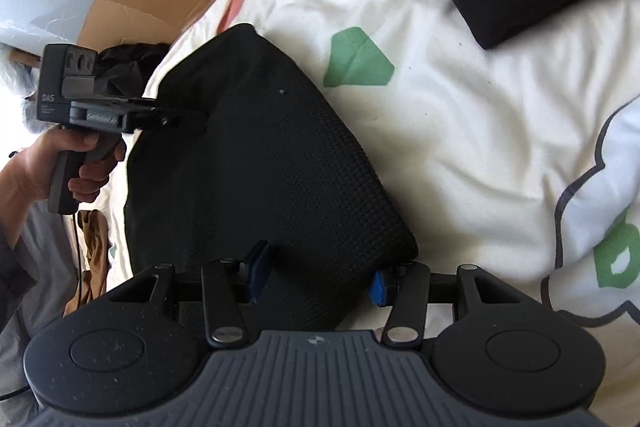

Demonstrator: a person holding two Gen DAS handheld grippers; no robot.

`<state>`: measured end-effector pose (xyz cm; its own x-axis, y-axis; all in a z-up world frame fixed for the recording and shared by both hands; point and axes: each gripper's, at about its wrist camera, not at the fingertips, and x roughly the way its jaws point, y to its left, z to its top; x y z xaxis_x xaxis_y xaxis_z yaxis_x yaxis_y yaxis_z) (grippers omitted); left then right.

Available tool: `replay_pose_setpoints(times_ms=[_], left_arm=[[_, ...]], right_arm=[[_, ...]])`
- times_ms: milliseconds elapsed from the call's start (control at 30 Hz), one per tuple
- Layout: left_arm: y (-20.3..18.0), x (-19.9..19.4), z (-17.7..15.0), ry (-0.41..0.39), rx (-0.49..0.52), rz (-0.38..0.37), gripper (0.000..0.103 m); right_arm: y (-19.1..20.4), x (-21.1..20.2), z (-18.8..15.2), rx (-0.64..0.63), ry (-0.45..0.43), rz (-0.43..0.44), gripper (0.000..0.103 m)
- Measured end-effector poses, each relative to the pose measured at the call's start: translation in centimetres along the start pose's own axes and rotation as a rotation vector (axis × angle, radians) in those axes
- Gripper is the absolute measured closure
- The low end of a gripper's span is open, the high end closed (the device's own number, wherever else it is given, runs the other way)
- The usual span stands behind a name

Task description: Fold clothes

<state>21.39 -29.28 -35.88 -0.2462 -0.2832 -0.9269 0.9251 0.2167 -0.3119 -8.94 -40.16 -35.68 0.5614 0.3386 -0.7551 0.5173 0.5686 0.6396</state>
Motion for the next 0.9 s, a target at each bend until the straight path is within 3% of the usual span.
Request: replay_pose_setpoints(times_ms=[67,133,200,400,633,900], left_arm=[[-1.0,0.3,0.0,0.009,0.049,0.051,0.005],[-1.1,0.1,-0.2,-0.003,0.053,0.067,0.015],[-0.6,-0.7,-0.6,-0.03,0.024,0.052,0.033],[-0.9,-2.7,-1.9,-0.076,0.035,0.04,0.062],[-0.4,-4.9,-2.7,-0.145,-0.002,0.003,0.069],[1.4,-6.0,-3.5,-0.266,-0.143,-0.067,0.07]], right_arm=[[0.1,0.0,0.0,-0.002,0.0,0.0,0.052],[0.0,-0.2,-0.1,-0.017,-0.002,-0.016,0.061],[0.1,-0.2,0.0,-0.033,-0.004,-0.026,0.071],[1.0,-0.6,0.2,-0.075,-0.015,-0.003,0.083],[2.6,-2.0,1.0,-0.155,-0.048,0.025,0.086],[3.5,-3.2,3.6,-0.183,-0.114,0.023,0.088]])
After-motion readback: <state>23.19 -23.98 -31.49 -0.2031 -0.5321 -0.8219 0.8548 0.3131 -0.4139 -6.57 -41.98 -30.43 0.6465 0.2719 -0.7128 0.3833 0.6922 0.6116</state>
